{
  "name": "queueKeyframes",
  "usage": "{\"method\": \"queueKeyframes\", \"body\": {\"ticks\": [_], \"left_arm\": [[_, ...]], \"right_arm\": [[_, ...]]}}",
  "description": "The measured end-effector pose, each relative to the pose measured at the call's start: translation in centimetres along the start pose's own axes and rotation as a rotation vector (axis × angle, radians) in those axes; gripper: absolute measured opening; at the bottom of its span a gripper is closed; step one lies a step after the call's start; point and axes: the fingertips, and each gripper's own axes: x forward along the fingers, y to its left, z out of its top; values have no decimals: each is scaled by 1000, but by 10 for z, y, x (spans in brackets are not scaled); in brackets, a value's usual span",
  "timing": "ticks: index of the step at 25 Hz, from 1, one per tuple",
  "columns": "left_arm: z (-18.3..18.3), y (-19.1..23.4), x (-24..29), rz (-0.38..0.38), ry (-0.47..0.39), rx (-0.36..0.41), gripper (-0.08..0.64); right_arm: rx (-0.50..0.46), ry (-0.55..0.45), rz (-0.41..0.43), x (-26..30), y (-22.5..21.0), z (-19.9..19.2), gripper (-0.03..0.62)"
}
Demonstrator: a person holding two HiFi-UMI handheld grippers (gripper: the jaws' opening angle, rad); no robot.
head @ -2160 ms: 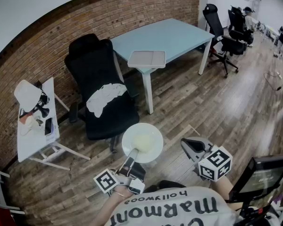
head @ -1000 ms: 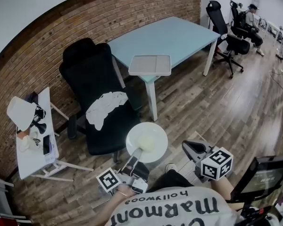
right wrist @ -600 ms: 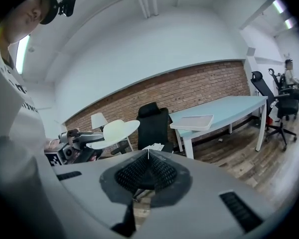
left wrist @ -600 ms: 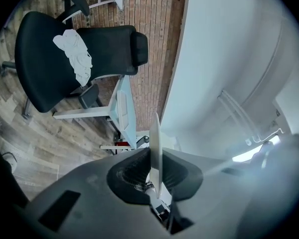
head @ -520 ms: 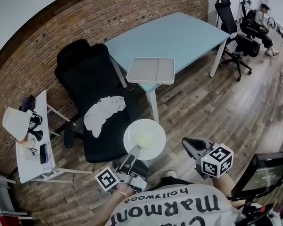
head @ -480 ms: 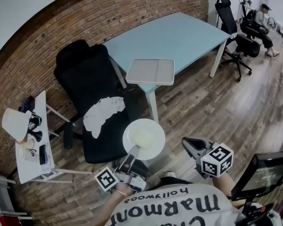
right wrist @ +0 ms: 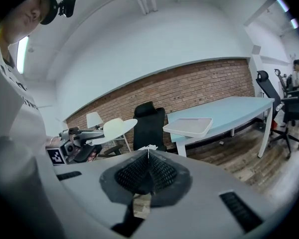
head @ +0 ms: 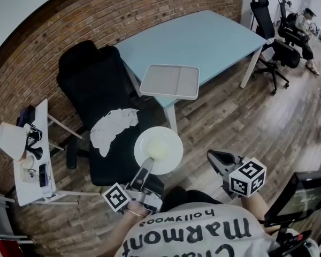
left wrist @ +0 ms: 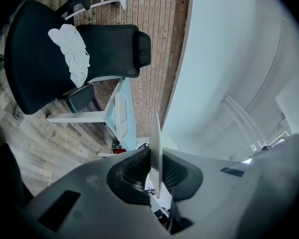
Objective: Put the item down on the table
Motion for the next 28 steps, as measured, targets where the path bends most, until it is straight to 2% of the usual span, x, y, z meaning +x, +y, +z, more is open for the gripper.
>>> {"method": "queueKeyframes", "body": {"ticks": [9, 20, 28], "left_arm": [[27, 16, 42, 33, 7, -6, 28], [94, 46, 121, 59, 23, -37, 28], [152, 52, 184, 63, 52, -56, 28]], "right_arm": [[49, 22, 7, 40, -36, 9, 11], [54, 58, -40, 108, -91, 49, 11], [84, 46, -79, 164, -131, 93, 11]]}}
